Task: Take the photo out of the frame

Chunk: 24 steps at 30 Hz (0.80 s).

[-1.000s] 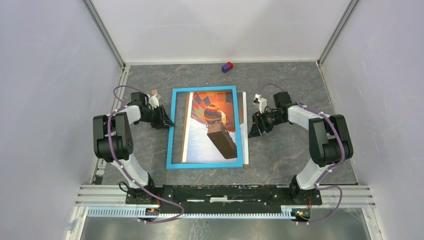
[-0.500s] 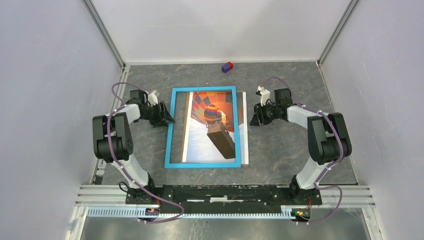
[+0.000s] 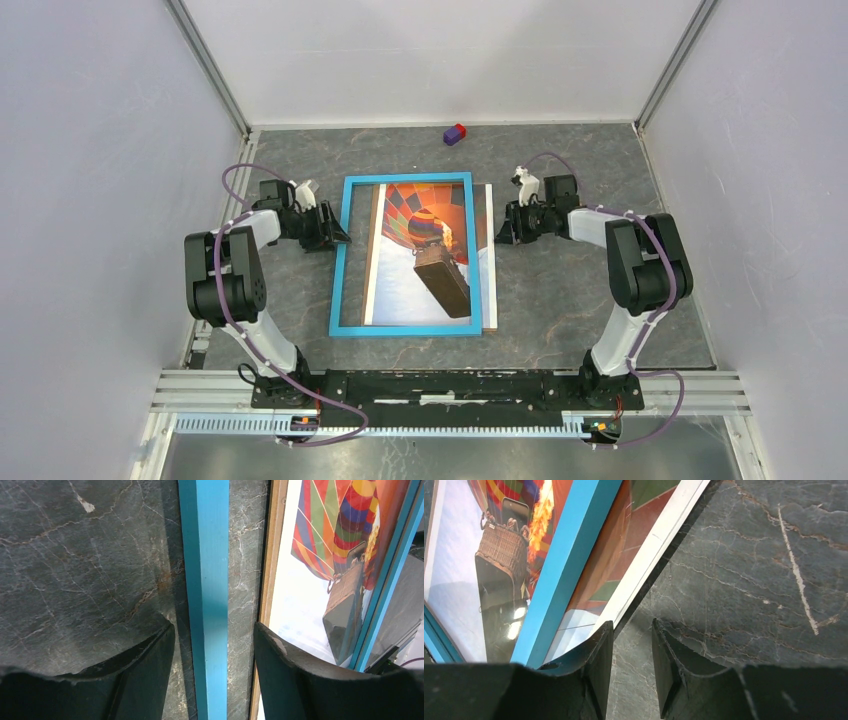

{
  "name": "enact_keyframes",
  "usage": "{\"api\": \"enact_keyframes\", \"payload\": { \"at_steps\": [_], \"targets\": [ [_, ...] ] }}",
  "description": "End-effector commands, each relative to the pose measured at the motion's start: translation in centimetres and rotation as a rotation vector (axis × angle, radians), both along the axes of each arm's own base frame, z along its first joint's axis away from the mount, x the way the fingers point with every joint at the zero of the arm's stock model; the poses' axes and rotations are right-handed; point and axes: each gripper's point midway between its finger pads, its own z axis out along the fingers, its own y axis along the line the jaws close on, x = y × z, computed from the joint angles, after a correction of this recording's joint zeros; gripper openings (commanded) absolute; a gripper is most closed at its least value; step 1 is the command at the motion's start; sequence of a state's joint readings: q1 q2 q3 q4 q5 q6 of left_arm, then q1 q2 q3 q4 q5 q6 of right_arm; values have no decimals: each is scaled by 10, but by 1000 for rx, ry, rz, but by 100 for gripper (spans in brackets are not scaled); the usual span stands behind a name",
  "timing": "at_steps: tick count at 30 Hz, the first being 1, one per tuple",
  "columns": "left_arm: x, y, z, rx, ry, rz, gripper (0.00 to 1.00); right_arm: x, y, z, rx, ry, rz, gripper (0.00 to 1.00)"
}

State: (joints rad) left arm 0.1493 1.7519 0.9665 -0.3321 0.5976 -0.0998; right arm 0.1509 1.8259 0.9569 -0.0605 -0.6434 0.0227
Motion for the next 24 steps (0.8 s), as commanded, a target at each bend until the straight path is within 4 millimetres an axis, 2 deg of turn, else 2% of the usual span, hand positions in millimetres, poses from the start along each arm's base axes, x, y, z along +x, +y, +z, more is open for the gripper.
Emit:
{"api": "enact_keyframes", "payload": {
  "at_steps": [1, 3, 11, 16, 24],
  "targets": [
    [-2, 11, -15, 65, 5, 12, 67, 15, -4, -3, -69, -33, -42, 38],
    [-2, 11, -16, 65, 7, 14, 67, 15, -5, -5, -101, -39, -49, 33],
    [-2, 10, -14, 66, 1, 13, 67, 12, -1, -15, -143, -29, -43, 33],
    [-2, 11, -14, 67, 1, 15, 67, 15, -8, -19, -200, -32, -69, 33],
    [-2, 11, -15, 67, 1, 15, 67, 9, -8, -27, -256, -23, -70, 29]
  ]
}}
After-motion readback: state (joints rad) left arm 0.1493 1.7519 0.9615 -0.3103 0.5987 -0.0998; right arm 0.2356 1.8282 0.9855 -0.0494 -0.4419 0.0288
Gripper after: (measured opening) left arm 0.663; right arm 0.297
